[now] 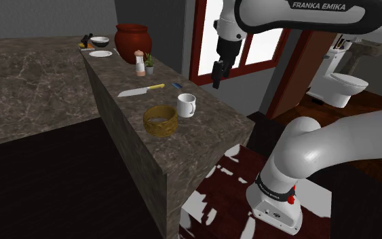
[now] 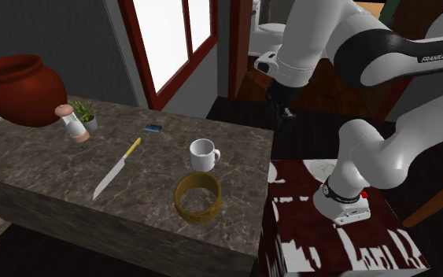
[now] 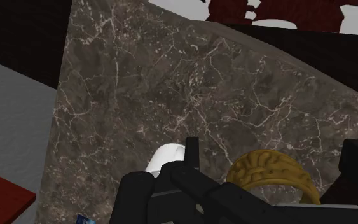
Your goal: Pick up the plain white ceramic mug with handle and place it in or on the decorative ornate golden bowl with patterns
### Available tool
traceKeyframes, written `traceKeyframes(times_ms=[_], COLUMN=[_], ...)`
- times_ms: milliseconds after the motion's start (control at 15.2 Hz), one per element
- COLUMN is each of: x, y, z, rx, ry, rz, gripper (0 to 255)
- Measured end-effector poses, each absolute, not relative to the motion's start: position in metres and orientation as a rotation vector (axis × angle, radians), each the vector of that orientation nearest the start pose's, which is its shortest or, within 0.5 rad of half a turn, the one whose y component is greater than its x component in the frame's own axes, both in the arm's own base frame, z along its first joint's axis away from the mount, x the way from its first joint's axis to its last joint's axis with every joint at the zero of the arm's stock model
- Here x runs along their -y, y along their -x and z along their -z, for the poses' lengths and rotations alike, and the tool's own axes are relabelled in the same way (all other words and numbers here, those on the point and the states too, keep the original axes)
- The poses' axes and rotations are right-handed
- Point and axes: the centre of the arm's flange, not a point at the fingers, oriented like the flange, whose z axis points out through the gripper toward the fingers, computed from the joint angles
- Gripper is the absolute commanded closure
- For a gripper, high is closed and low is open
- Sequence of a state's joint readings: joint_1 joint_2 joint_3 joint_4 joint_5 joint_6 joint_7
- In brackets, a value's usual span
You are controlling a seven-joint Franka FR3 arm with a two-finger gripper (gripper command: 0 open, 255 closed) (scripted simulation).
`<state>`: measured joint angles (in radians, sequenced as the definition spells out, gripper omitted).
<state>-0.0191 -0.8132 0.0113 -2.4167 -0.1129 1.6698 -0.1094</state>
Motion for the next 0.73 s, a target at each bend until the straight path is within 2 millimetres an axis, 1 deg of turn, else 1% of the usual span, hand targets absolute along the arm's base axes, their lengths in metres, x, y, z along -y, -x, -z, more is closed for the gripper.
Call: traceKeyframes(times_ms=[66, 132, 264, 396, 462, 660, 726], x=[0.012, 0.016, 0.027, 0.045, 0.050, 0.071, 0.079], y=[-0.308, -0.313, -0.327, -0.342, -0.349, -0.376, -0.388], z=[-0.580, -0.576, -0.565, -0.554, -0.544, -0.522, -0.514], rx=[0.173, 0.173, 0.175, 0.178, 0.179, 0.184, 0.184], ry=[3.260, 3.257, 3.247, 3.235, 3.229, 3.210, 3.204], rz=[0.096, 0.096, 0.099, 0.102, 0.103, 0.110, 0.112], gripper=[0, 0, 0, 0, 0, 0, 0])
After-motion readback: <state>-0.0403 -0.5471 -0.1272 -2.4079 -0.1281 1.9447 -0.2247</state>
